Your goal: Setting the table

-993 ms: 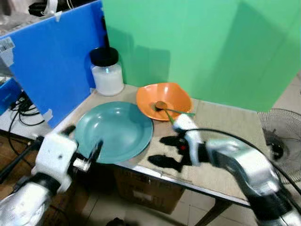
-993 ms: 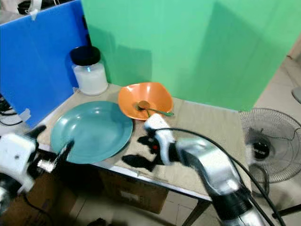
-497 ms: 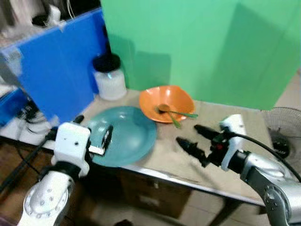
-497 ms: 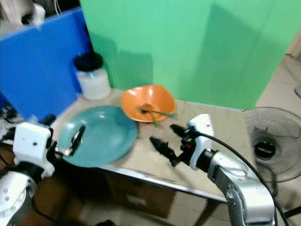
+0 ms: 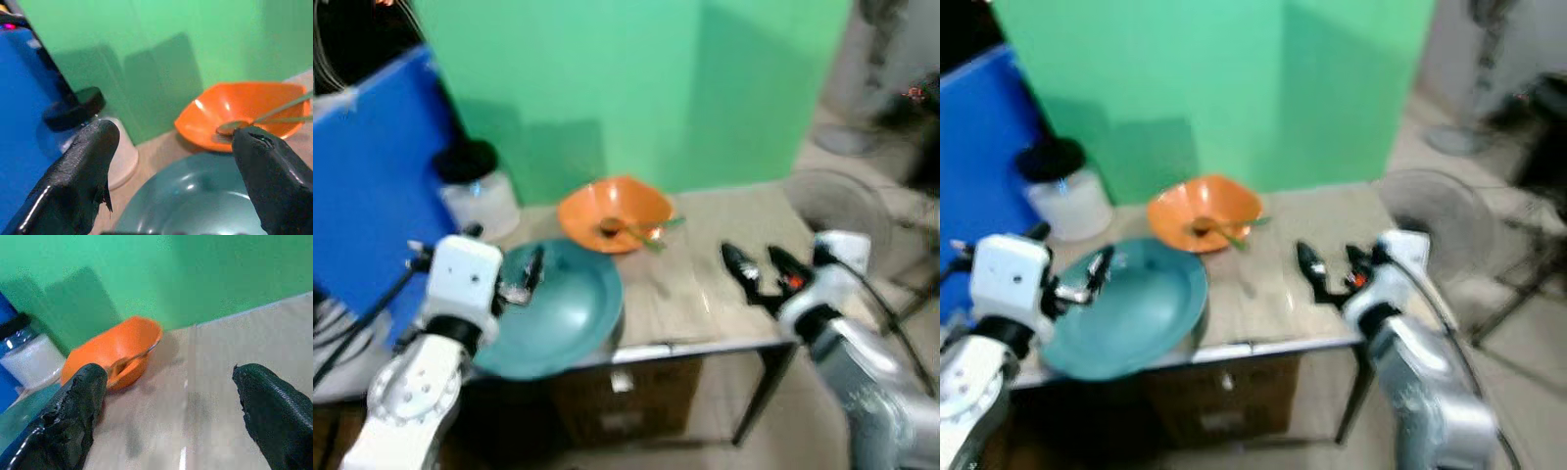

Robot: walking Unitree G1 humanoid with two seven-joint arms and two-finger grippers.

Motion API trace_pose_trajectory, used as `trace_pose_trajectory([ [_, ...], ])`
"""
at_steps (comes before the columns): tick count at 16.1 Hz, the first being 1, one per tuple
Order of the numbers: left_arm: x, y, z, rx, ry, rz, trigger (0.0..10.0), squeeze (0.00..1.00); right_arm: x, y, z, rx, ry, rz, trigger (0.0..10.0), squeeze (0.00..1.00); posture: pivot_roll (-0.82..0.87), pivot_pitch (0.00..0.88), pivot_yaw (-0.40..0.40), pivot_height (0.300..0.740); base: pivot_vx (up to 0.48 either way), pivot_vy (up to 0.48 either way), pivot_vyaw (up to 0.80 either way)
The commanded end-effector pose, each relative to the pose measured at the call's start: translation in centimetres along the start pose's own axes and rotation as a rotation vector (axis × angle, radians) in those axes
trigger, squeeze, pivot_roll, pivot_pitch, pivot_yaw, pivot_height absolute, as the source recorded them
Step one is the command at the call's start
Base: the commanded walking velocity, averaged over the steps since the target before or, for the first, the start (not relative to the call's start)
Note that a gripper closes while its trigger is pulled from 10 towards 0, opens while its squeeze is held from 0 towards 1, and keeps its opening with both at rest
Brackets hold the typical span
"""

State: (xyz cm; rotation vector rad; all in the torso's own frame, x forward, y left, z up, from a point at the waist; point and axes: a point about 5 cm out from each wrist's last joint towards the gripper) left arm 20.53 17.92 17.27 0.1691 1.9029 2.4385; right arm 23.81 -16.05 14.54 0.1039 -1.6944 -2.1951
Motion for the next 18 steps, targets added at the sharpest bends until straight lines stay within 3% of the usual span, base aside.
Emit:
trace_pose_trajectory([
  [1,-0.1,-0.4,0.1,0.012,0.009,0.024,10.0,0.0,-0.1,1.0,0.2,0.031,-0.007,-0.037,10.0,0.0,0.02,0.0,0.059,0.74,0.0,-0.48,-0.79],
  [2,0.3,-1.0,0.5,0.06,0.051,0.057,10.0,0.0,-0.8,1.2,0.9,0.057,0.052,0.012,10.0,0.0,0.02,0.0,0.052,0.74,0.0,0.0,0.0],
  [4,1.0,-1.9,1.0,0.081,0.086,0.106,10.0,0.0,-1.1,1.1,1.3,0.112,0.162,0.094,10.0,0.0,0.02,0.0,0.041,0.74,0.0,0.0,0.0],
  [5,1.5,-2.4,1.5,0.106,0.119,0.134,10.0,0.73,-1.1,0.9,1.4,0.135,0.205,0.128,10.0,0.0,0.02,0.0,0.041,0.74,0.0,0.0,0.0],
  [6,1.9,-2.9,2.0,0.117,0.147,0.164,10.0,1.0,-1.1,0.7,1.6,0.151,0.25,0.158,10.0,0.0,0.02,0.0,0.041,0.74,0.0,0.0,0.0],
  [7,2.6,-3.7,2.9,0.139,0.193,0.209,10.0,1.0,-1.2,0.3,1.7,0.181,0.307,0.205,10.0,0.0,0.02,0.0,0.033,0.74,0.0,0.0,0.0],
  [8,3.2,-4.4,3.6,0.16,0.238,0.243,10.0,1.0,-1.3,0.1,1.8,0.196,0.343,0.228,10.0,0.8,0.03,0.0,0.025,0.74,0.0,0.0,0.0],
  [9,4.0,-5.1,4.7,0.177,0.291,0.271,10.0,1.0,-1.7,-0.1,2.2,0.171,0.43,0.258,10.0,1.0,0.03,0.0,0.018,0.74,0.0,0.0,0.0],
  [10,4.1,-5.2,4.9,0.176,0.303,0.273,10.0,1.0,-1.7,-0.1,2.4,0.161,0.461,0.268,10.0,1.0,0.03,0.0,0.018,0.74,0.0,0.0,0.0],
  [12,4.7,-5.7,6.3,0.258,0.335,0.285,10.0,1.0,-1.6,-0.6,3.1,0.177,0.612,0.324,10.0,1.0,0.03,0.0,0.013,0.74,0.0,0.0,0.0],
  [14,4.8,-5.6,5.8,0.407,0.234,0.246,10.0,1.0,-1.8,-0.7,3.5,0.177,0.681,0.351,10.0,1.0,0.04,0.0,0.011,0.74,0.0,0.0,0.0],
  [15,4.8,-5.7,5.6,0.467,0.199,0.234,10.0,0.75,-2.0,-0.8,3.5,0.175,0.682,0.356,10.0,1.0,0.04,0.0,0.01,0.74,0.0,0.0,0.0],
  [16,4.5,-5.7,5.1,0.566,0.128,0.214,10.0,0.0,-2.6,-1.1,3.4,0.149,0.661,0.383,10.0,1.0,0.04,0.0,0.012,0.74,0.0,0.0,0.0],
  [18,4.0,-6.0,5.1,0.716,0.111,0.187,10.0,0.0,-3.4,-1.5,3.5,0.133,0.633,0.398,10.0,1.0,0.03,0.0,0.016,0.74,0.0,0.0,0.0],
])
Point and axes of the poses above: a point about 5 cm out from each wrist's last joint towards the gripper, its own x axis pointing back from the gripper into the wrist, its own y axis along the axis of the wrist's last joint, z = x × y, and after that the axes turned 4 degrees about x, right-handed
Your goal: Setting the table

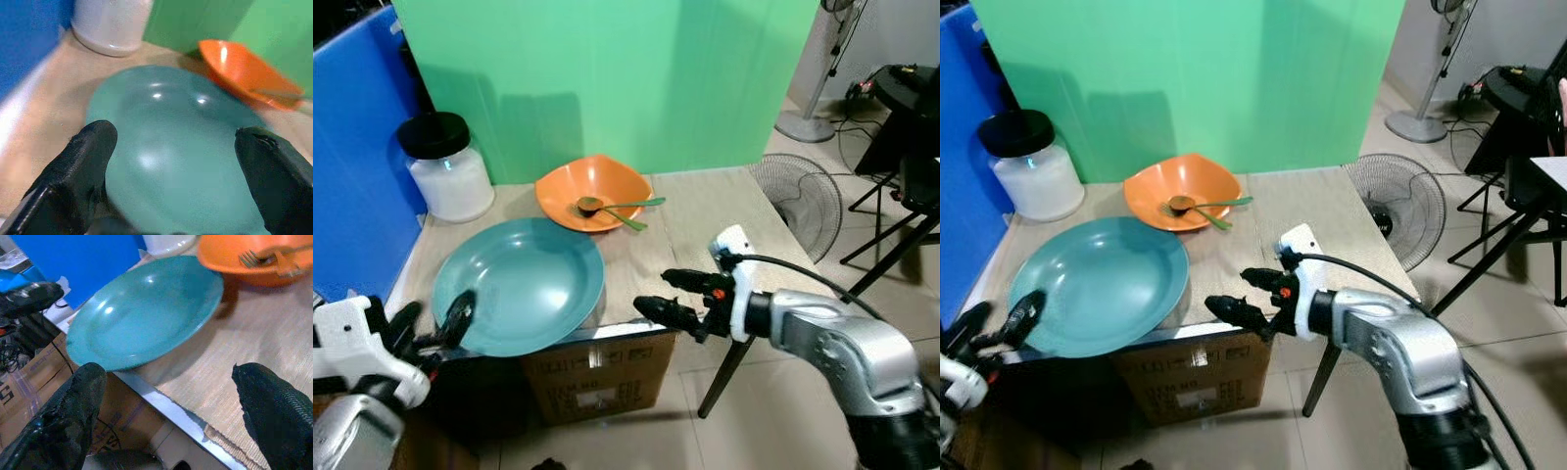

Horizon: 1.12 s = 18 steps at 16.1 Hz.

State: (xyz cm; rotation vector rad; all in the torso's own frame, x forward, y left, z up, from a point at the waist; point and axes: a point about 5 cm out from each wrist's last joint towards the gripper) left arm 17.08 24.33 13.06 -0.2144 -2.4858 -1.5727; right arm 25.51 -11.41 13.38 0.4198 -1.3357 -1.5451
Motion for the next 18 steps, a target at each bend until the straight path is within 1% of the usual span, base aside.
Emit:
trace_pose_trajectory([
  [1,-0.1,-0.4,1.4,0.048,0.076,0.038,10.0,0.0,-0.2,0.1,-0.1,0.011,-0.016,0.017,10.0,1.0,0.03,0.0,0.022,0.74,0.0,0.0,0.0],
  [3,-0.1,-0.5,2.6,0.077,0.166,0.048,10.0,0.0,-0.2,0.1,0.0,0.012,-0.007,0.015,10.0,1.0,0.03,0.0,0.022,0.74,0.0,0.0,0.0],
  [4,0.1,-0.4,2.8,0.091,0.176,0.039,10.0,0.0,-0.1,0.1,0.1,0.016,0.004,0.017,10.0,1.0,0.02,0.0,0.026,0.74,0.0,0.0,0.0],
  [7,0.2,-0.1,2.9,0.138,0.186,0.008,10.0,0.0,0.3,-0.1,0.4,0.031,0.067,0.034,10.0,1.0,0.02,0.0,0.027,0.74,0.0,0.0,0.0],
  [8,0.0,-0.1,2.8,0.167,0.163,-0.002,10.0,0.0,0.4,-0.1,0.5,0.049,0.087,0.036,10.0,1.0,0.02,0.0,0.027,0.74,0.0,0.0,0.0],
  [9,-0.3,-0.2,2.8,0.192,0.142,0.009,10.0,0.0,0.5,0.1,0.6,0.049,0.117,0.029,10.0,1.0,0.02,0.0,0.027,0.74,0.0,0.0,0.0],
  [12,-1.1,-1.1,3.4,0.241,0.116,0.071,10.0,0.0,0.9,0.4,1.0,0.062,0.179,0.026,10.0,1.0,0.02,0.0,0.029,0.74,0.0,0.0,0.0],
  [13,-1.3,-1.2,3.5,0.263,0.113,0.084,10.0,0.0,1.1,0.5,1.0,0.064,0.198,0.024,10.0,0.97,0.02,0.0,0.029,0.74,0.0,0.0,0.0],
  [14,-1.4,-1.6,3.9,0.269,0.131,0.107,10.0,0.0,1.3,0.5,1.2,0.069,0.22,0.022,10.0,0.76,0.02,0.0,0.029,0.74,0.0,0.0,0.0],
  [15,-1.5,-1.8,4.2,0.28,0.139,0.114,10.0,0.0,1.4,0.5,1.4,0.073,0.237,0.018,10.0,0.42,0.02,0.0,0.029,0.74,0.0,0.0,0.0],
  [16,-1.7,-1.7,4.1,0.291,0.123,0.094,10.0,0.0,1.5,0.5,1.4,0.073,0.246,0.013,10.0,0.25,0.01,0.0,0.032,0.74,0.0,0.0,0.0],
  [17,-1.9,-1.5,4.0,0.314,0.095,0.069,10.0,0.0,1.5,0.5,1.4,0.072,0.253,0.01,10.0,0.0,0.01,0.0,0.032,0.74,0.0,0.0,0.0],
  [18,-2.2,-1.3,3.7,0.348,0.044,0.042,4.7,0.0,1.5,0.5,1.4,0.07,0.254,0.006,10.0,0.0,0.01,0.0,0.032,0.74,0.0,0.0,0.0],
])
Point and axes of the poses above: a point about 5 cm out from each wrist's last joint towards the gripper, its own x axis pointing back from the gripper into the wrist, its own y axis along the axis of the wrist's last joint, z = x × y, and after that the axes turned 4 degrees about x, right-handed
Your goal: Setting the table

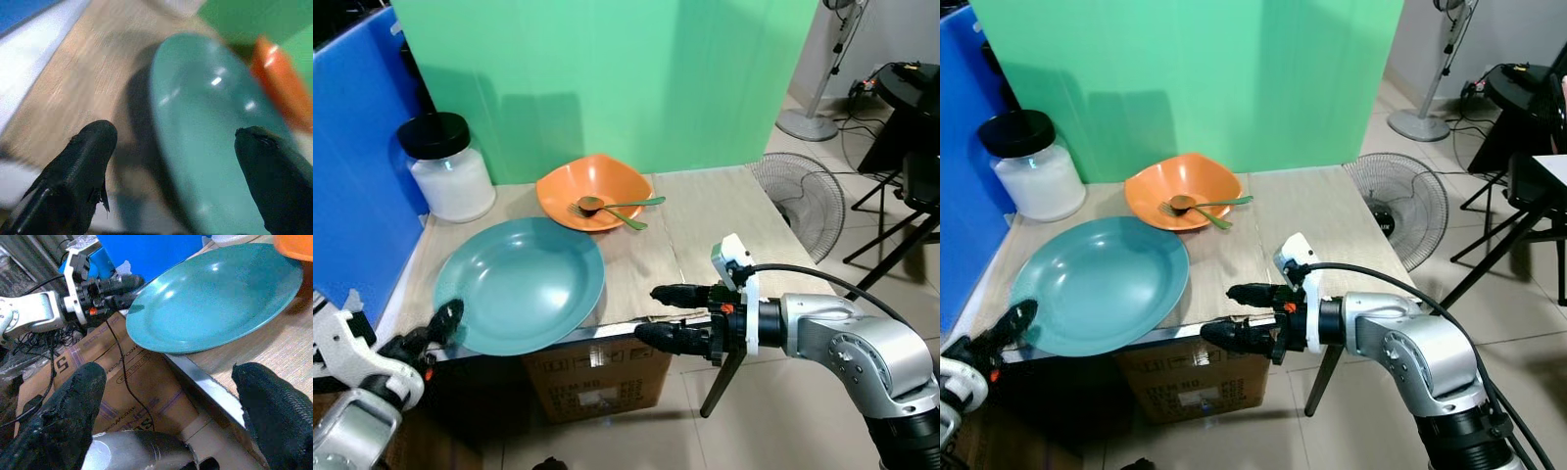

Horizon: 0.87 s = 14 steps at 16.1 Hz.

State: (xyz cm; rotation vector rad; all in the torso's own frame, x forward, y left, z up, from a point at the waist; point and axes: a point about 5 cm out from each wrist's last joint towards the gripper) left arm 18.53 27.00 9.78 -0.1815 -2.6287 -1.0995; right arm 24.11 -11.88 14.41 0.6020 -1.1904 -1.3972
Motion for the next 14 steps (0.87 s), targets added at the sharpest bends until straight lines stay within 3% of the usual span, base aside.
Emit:
trace_pose_trajectory([
  [1,-0.1,0.1,-0.1,0.02,-0.031,-0.01,4.2,0.0,0.2,0.3,0.2,0.02,0.013,-0.014,10.0,0.0,0.01,0.0,0.033,0.74,0.0,0.0,0.0],
  [3,-0.2,-0.1,-0.4,0.027,-0.06,0.007,1.2,0.0,0.2,0.3,0.2,0.02,0.015,-0.014,10.0,0.0,0.01,0.0,0.034,0.74,0.0,0.0,0.0],
  [4,-0.3,-0.2,-0.6,0.033,-0.075,0.018,0.2,0.0,0.3,0.2,0.2,0.022,0.014,-0.012,10.0,0.0,0.0,0.0,0.035,0.74,0.0,0.0,0.0],
  [10,-1.1,-1.6,0.3,0.13,-0.043,0.075,0.0,0.0,0.4,-0.1,0.3,0.027,0.018,0.004,10.0,0.0,0.0,0.0,0.032,0.74,0.0,0.0,0.0],
  [14,-1.4,-2.0,0.2,0.138,-0.057,0.107,0.0,0.0,0.4,-0.2,0.4,0.029,0.024,0.009,10.0,0.0,-0.01,0.0,0.031,0.74,0.0,0.0,0.0],
])
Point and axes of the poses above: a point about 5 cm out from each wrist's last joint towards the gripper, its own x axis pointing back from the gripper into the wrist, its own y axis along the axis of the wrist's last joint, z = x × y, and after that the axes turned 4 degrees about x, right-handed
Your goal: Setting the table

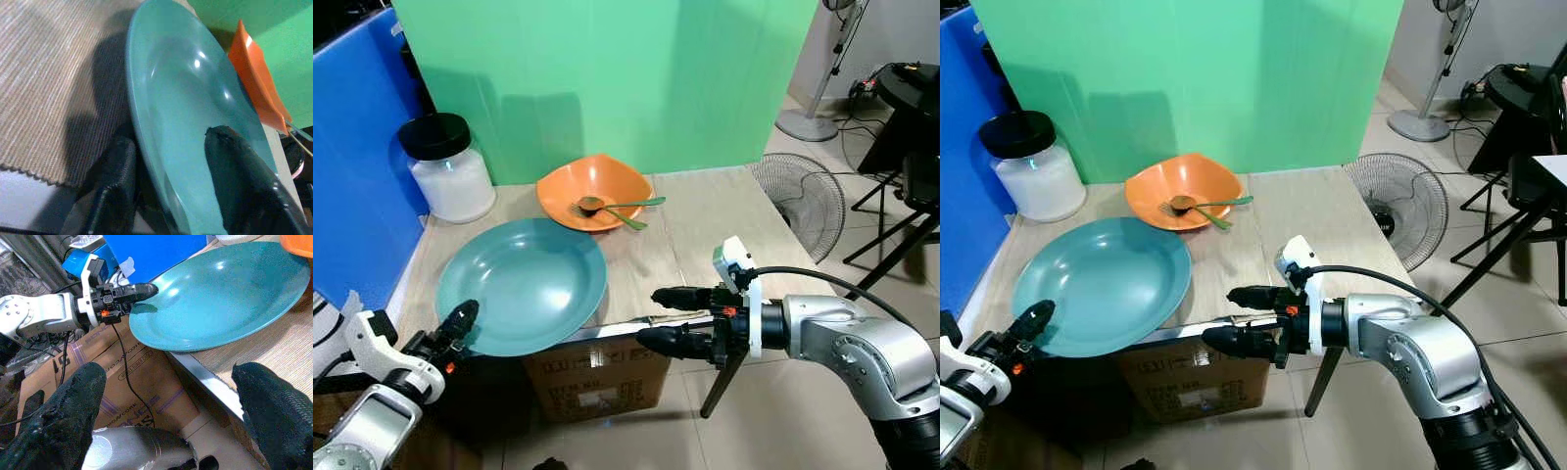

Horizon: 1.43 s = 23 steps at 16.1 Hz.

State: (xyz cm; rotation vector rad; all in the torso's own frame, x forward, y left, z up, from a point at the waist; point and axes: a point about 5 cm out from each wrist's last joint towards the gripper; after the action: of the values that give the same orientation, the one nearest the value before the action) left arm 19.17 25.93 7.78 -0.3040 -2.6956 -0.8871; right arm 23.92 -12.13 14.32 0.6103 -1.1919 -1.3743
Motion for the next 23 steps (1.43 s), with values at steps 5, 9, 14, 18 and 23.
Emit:
trace_pose_trajectory([
  [5,-1.1,-0.9,0.0,0.007,-0.01,0.091,0.0,0.0,0.1,0.0,0.3,0.022,0.017,0.001,10.0,0.0,-0.01,0.0,0.033,0.74,0.0,0.0,0.0],
  [9,-1.4,-1.1,0.4,0.04,0.011,0.099,0.0,0.0,0.0,0.0,0.4,0.021,0.021,0.001,10.0,0.0,-0.01,0.0,0.036,0.74,0.0,0.0,0.0],
  [14,-1.4,-0.7,0.6,0.054,0.022,0.084,0.0,0.0,0.0,0.1,0.3,0.023,0.021,0.001,10.0,0.0,-0.01,0.0,0.038,0.74,0.0,0.0,0.0],
  [18,-0.5,-0.6,0.2,0.061,0.065,0.037,0.0,0.0,0.0,0.0,0.2,0.029,0.017,0.005,10.0,0.0,0.0,0.0,0.042,0.74,0.0,0.0,0.0],
  [23,3.3,-1.7,-0.8,0.083,0.083,-0.005,0.0,0.0,0.1,-0.2,0.2,0.02,0.016,0.006,10.0,0.0,0.01,0.0,0.037,0.74,0.0,0.0,0.0],
])
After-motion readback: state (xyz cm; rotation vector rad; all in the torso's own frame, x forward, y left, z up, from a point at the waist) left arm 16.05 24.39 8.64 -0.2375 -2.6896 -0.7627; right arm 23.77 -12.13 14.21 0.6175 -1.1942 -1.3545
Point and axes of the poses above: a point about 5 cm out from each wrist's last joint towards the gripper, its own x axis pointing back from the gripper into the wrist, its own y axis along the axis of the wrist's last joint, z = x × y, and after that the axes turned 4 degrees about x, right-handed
